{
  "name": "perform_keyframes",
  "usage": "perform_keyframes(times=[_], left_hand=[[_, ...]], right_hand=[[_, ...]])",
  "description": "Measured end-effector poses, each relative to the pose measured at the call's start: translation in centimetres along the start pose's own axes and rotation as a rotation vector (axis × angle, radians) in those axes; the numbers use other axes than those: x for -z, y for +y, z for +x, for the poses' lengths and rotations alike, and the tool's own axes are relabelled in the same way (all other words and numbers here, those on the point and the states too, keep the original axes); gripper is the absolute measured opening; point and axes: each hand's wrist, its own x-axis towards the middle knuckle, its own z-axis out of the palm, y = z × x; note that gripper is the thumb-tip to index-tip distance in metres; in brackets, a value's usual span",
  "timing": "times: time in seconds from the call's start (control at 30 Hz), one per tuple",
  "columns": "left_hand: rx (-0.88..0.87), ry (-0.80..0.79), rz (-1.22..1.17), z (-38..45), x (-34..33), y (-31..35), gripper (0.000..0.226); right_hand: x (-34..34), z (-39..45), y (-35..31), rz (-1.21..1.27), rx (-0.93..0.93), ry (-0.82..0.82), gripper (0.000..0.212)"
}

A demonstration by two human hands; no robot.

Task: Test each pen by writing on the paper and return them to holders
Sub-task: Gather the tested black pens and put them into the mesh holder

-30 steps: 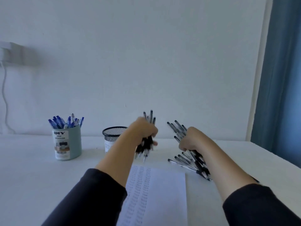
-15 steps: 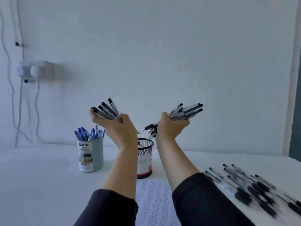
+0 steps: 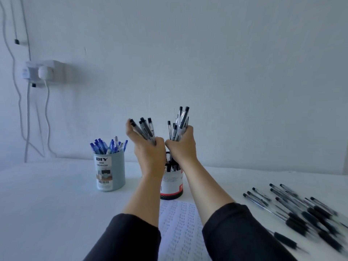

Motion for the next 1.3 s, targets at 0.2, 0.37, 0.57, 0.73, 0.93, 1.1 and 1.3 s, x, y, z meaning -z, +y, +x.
perform_keyframes(times=[0.2,0.37,0.57,0.73,0.93,1.1,1.3], left_hand=[[0.162,-0.228,0.111,1.1,0.2,-0.8,0.056],[0.215,-0.314,0.166,1.8,0.2,-0.8,0.029],[0.286,-0.398,-0.003,1.7,0.3,1.1,0.037],[0.304,-0.395,-0.088,1.8,0.3,1.1,0.053],[0.322,-0.401,0.022,1.9,0.6,0.7,0.039],[0.4,-0.376,-0.165,1.7,0.8,1.2,0.051],[0.348,-0.441,-0.007,1.9,0.4,0.2,0.051]], right_hand=[[0.7,-0.1,1.4,-0.017,-0.091,-0.147,0.038],[1.8,0.3,1.4,0.01,-0.013,-0.316,0.019],[1.6,0.5,0.3,-0.049,-0.063,-0.409,0.077],[2.1,0.4,-0.1,-0.091,-0.148,-0.431,0.107],[2.1,0.5,-0.5,-0.17,-0.246,-0.477,0.113],[2.3,0.0,-1.0,-0.094,-0.209,-0.438,0.109],[2.1,-0.2,-1.2,-0.033,-0.183,-0.392,0.086]])
